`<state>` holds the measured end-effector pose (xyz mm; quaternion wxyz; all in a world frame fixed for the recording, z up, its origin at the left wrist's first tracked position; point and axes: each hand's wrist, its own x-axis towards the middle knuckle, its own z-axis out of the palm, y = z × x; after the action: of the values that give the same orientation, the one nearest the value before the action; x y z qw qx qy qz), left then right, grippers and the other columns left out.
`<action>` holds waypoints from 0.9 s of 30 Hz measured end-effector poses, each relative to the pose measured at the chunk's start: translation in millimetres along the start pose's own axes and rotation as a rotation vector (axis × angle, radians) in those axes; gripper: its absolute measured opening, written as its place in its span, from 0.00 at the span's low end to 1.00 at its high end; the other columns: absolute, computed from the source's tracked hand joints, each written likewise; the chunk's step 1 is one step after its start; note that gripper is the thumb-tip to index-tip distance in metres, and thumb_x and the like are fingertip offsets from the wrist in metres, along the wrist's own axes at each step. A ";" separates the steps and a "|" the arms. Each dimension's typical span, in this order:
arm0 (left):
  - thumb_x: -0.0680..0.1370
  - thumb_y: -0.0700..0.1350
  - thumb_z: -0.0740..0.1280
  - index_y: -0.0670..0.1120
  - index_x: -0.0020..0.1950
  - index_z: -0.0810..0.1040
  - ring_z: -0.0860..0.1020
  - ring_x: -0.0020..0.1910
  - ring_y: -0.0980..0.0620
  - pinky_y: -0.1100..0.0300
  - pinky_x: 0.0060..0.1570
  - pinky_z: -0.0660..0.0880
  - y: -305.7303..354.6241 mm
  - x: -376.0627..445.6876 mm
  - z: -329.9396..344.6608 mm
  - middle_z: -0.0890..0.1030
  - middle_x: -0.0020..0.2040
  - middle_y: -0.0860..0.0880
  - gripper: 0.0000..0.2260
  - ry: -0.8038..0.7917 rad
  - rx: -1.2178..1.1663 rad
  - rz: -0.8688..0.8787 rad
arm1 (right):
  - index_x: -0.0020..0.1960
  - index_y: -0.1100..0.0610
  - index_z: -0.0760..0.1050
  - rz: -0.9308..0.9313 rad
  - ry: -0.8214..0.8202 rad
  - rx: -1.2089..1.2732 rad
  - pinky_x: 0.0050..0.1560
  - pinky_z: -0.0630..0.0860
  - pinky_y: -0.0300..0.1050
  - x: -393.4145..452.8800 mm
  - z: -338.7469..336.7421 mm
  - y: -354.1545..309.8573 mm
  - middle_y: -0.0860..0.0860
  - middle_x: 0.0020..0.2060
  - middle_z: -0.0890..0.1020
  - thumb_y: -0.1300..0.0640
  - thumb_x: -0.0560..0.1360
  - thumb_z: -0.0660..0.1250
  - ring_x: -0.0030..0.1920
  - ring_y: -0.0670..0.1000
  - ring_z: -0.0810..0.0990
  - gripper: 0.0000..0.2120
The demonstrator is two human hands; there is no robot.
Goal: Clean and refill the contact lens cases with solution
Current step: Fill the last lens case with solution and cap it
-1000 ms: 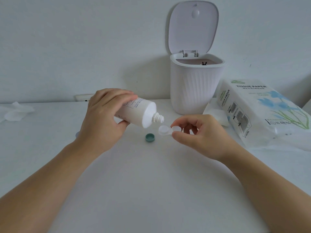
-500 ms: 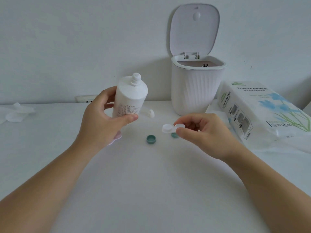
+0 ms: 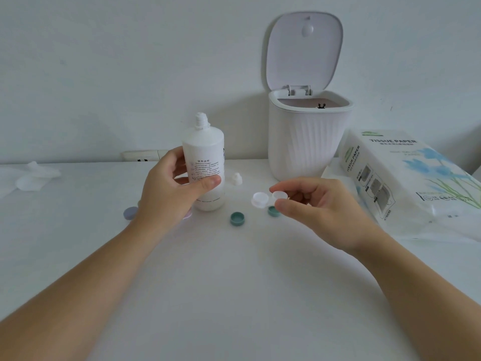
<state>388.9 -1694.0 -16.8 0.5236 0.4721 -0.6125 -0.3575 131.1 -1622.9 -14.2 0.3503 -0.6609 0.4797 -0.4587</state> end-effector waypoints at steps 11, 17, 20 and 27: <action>0.68 0.52 0.82 0.60 0.76 0.65 0.73 0.66 0.59 0.42 0.63 0.76 4.9 -7.5 -0.4 0.72 0.70 0.62 0.41 0.175 0.188 0.140 | 0.49 0.41 0.84 -0.021 0.024 -0.051 0.39 0.71 0.37 -0.4 0.1 -2.0 0.53 0.36 0.81 0.47 0.69 0.73 0.36 0.48 0.73 0.10; 0.73 0.55 0.75 0.52 0.63 0.76 0.75 0.46 0.54 0.62 0.48 0.71 20.8 -30.9 6.6 0.75 0.50 0.53 0.21 0.140 0.291 0.588 | 0.50 0.43 0.84 -0.047 0.026 -0.046 0.39 0.71 0.37 -1.2 -0.3 -1.9 0.54 0.37 0.82 0.55 0.73 0.76 0.37 0.49 0.74 0.08; 0.71 0.59 0.73 0.55 0.61 0.78 0.74 0.42 0.49 0.62 0.44 0.71 19.3 -36.7 18.1 0.77 0.48 0.54 0.20 -0.156 0.259 0.478 | 0.50 0.44 0.84 -0.054 0.014 -0.032 0.40 0.71 0.38 -1.3 0.4 -2.1 0.51 0.37 0.82 0.56 0.73 0.77 0.37 0.48 0.75 0.09; 0.66 0.63 0.74 0.61 0.54 0.82 0.75 0.39 0.57 0.68 0.43 0.72 14.1 -40.0 23.2 0.81 0.46 0.58 0.18 -0.363 0.191 0.229 | 0.51 0.45 0.85 -0.062 -0.055 -0.047 0.41 0.72 0.43 -2.1 1.4 1.3 0.47 0.35 0.79 0.53 0.72 0.77 0.36 0.49 0.73 0.08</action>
<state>363.6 -1653.0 -20.4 0.3949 0.3746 -0.7774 -0.3152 131.7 -1621.2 -16.4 0.3332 -0.6960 0.4599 -0.4395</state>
